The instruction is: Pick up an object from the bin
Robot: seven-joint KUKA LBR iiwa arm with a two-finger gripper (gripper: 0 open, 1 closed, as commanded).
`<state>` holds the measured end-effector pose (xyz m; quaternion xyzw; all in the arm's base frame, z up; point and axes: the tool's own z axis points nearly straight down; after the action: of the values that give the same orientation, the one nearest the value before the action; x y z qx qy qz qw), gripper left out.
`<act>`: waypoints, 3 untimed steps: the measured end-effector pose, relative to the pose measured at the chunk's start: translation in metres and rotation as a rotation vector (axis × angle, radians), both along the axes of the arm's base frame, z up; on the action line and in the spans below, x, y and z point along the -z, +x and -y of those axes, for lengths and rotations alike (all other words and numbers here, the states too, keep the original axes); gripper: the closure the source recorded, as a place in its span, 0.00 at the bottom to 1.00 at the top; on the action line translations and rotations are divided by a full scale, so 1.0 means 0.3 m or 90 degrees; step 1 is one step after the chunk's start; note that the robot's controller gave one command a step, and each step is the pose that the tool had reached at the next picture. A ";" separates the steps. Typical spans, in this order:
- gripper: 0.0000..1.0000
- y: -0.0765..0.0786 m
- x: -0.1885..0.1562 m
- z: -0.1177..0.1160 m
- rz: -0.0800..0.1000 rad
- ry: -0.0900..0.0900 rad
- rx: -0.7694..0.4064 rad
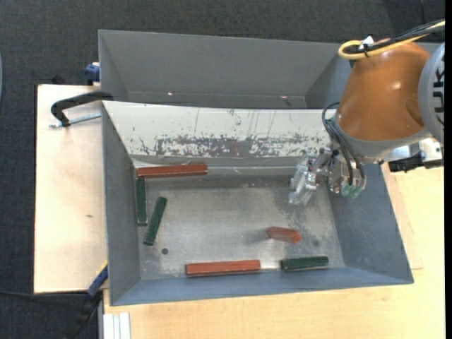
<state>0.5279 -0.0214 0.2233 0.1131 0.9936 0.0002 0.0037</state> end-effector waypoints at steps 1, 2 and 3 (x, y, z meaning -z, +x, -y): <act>0.00 -0.002 0.003 -0.002 -0.001 0.001 0.000; 0.00 -0.002 0.003 -0.002 -0.001 0.001 0.000; 0.00 -0.002 0.120 -0.005 0.000 0.000 -0.042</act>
Offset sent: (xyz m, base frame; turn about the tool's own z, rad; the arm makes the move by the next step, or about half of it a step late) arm 0.0000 0.0000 0.0000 0.0000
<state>0.5273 -0.0198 0.1874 0.0800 0.9968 0.0004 0.0040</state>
